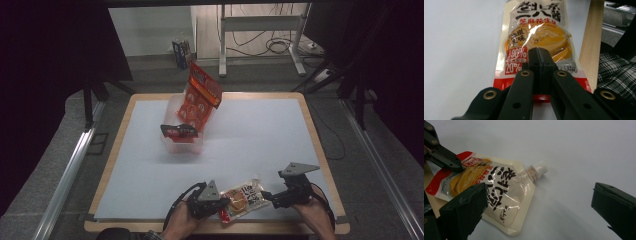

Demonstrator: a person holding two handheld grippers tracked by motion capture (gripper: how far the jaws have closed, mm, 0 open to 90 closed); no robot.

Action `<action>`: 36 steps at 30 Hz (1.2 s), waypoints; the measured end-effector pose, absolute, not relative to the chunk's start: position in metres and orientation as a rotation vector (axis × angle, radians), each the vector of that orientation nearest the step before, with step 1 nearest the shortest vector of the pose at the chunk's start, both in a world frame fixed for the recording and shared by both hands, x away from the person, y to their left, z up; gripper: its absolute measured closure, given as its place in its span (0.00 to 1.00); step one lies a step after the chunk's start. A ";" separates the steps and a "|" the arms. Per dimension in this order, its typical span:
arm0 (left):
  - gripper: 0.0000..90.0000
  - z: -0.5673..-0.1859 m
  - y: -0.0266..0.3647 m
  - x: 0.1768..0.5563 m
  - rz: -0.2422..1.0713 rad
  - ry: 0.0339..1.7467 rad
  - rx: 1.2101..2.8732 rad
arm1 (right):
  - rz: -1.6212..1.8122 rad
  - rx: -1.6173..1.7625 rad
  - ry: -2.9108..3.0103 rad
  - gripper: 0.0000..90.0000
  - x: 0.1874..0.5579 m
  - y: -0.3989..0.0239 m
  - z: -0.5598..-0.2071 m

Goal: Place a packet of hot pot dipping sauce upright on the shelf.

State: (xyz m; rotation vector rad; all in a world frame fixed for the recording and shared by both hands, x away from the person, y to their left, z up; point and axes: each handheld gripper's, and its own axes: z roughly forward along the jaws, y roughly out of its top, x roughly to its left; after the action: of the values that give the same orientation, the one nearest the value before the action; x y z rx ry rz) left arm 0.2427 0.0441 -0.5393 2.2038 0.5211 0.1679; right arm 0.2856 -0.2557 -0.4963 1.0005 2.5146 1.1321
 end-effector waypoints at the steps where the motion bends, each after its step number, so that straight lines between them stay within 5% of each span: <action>1: 1.00 -0.539 0.043 0.241 0.175 0.529 2.206 | 1.131 0.998 2.519 0.00 0.285 -0.255 -0.497; 21: 1.00 -0.541 0.051 0.239 0.143 0.580 2.243 | 1.123 1.026 2.652 0.01 0.275 -0.241 -0.502; 36: 1.00 -0.542 0.053 0.238 0.123 0.602 2.219 | 1.106 1.087 2.788 0.28 0.275 -0.217 -0.516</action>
State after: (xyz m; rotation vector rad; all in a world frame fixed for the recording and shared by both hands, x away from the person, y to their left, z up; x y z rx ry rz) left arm 0.2375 0.0532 -0.5420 2.2187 0.6018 0.1230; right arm 0.2748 -0.2170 -0.5158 1.0870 2.7882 1.1057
